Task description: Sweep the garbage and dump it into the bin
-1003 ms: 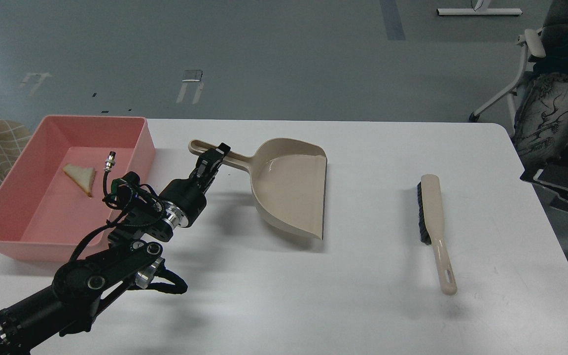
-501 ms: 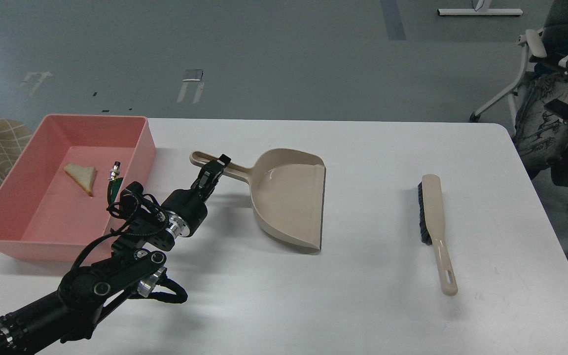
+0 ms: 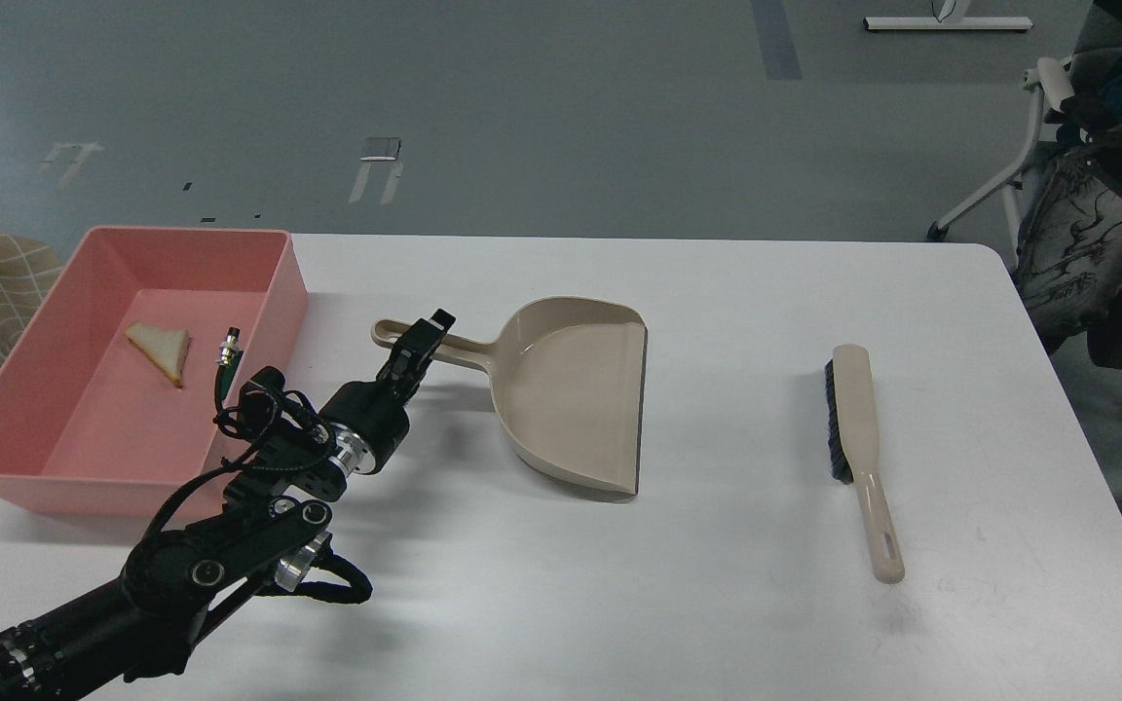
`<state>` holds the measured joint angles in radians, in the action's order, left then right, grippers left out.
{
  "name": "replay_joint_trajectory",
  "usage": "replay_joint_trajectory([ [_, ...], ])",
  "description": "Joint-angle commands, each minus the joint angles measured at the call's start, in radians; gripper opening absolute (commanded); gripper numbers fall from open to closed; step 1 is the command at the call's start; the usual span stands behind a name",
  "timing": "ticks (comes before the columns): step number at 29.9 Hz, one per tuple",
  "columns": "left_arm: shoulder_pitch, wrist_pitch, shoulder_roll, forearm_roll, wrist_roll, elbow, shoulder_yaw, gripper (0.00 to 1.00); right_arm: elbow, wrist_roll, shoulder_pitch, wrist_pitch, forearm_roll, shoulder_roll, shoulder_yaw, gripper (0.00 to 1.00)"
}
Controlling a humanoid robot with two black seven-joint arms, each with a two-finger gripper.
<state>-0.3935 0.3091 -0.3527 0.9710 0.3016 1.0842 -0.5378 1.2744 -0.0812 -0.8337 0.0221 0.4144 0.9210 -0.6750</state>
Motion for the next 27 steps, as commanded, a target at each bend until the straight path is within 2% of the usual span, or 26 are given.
replay_joint_trajectory([
  [1, 0.005, -0.002, -0.008, 0.002, 0.011, 0.006, 0.002, 0.95, -0.012, -0.002, -0.005, -0.008, -0.029, -0.008, -0.005, 0.96],
  [8, 0.062, -0.004, -0.052, 0.000, 0.028, 0.020, 0.053, 0.96, -0.046, -0.003, -0.011, -0.016, -0.037, -0.025, -0.032, 0.95],
  [12, 0.136, -0.004, -0.101, 0.000, 0.062, 0.081, 0.055, 0.96, -0.089, -0.003, -0.022, -0.022, -0.048, -0.048, -0.055, 0.95],
  [16, 0.177, -0.011, -0.225, -0.009, 0.089, 0.183, 0.038, 0.96, -0.142, -0.003, -0.053, -0.022, -0.065, -0.089, -0.055, 0.96],
  [20, 0.182, -0.016, -0.331, -0.046, 0.143, 0.252, -0.008, 0.96, -0.207, -0.003, -0.073, -0.022, -0.065, -0.139, -0.055, 0.96],
  [27, 0.176, -0.036, -0.322, -0.126, 0.137, 0.253, -0.074, 0.96, -0.231, -0.003, -0.071, -0.021, -0.066, -0.169, -0.054, 0.96],
])
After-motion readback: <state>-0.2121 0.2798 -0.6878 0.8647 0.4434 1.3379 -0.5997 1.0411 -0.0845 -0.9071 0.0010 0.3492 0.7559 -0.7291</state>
